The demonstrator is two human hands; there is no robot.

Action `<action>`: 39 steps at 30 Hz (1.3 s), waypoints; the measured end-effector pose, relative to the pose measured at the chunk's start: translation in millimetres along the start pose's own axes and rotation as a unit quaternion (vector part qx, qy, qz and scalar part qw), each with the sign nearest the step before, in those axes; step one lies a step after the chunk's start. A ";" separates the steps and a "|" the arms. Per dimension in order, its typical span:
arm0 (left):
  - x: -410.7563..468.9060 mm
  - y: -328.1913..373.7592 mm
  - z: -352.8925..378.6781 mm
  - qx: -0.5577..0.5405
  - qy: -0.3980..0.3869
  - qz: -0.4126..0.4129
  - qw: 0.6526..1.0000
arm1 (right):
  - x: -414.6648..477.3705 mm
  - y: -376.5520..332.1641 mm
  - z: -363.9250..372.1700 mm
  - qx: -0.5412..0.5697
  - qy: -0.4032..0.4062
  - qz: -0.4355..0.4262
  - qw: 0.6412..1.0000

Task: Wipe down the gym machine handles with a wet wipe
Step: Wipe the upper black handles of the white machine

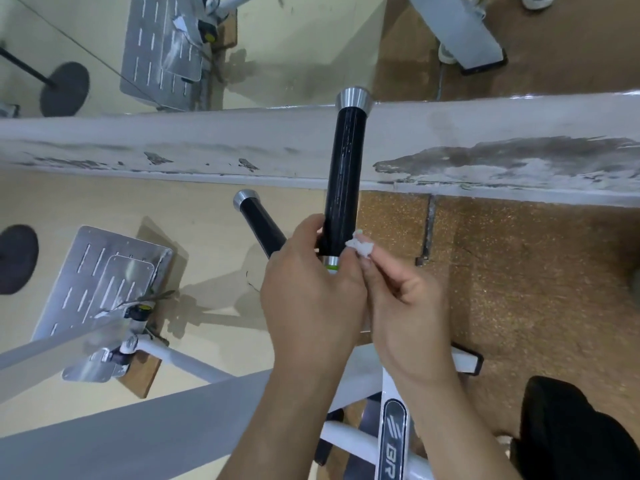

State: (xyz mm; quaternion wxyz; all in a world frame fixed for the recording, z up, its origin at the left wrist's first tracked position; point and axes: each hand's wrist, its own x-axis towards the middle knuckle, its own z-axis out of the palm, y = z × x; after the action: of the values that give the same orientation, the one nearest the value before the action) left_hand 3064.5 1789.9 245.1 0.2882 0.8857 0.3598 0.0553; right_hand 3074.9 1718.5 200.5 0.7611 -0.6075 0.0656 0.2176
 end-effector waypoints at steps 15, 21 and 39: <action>-0.4 -4.2 11.4 0.035 0.038 0.027 0.998 | 27.5 -9.9 -0.4 0.068 0.005 0.053 0.996; 0.1 -7.1 12.3 0.049 0.038 0.032 0.998 | 54.1 -10.3 17.8 0.064 0.136 0.053 0.987; 17.7 4.9 -1.3 -0.039 0.015 -0.056 0.998 | 36.3 -10.9 13.8 0.109 0.123 0.103 0.981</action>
State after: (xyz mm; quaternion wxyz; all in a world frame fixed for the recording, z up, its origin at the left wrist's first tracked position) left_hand 3080.1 1799.5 246.9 0.3195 0.8511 0.4112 0.0664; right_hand 3109.6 1739.0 200.6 0.7828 -0.5326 0.2439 0.2099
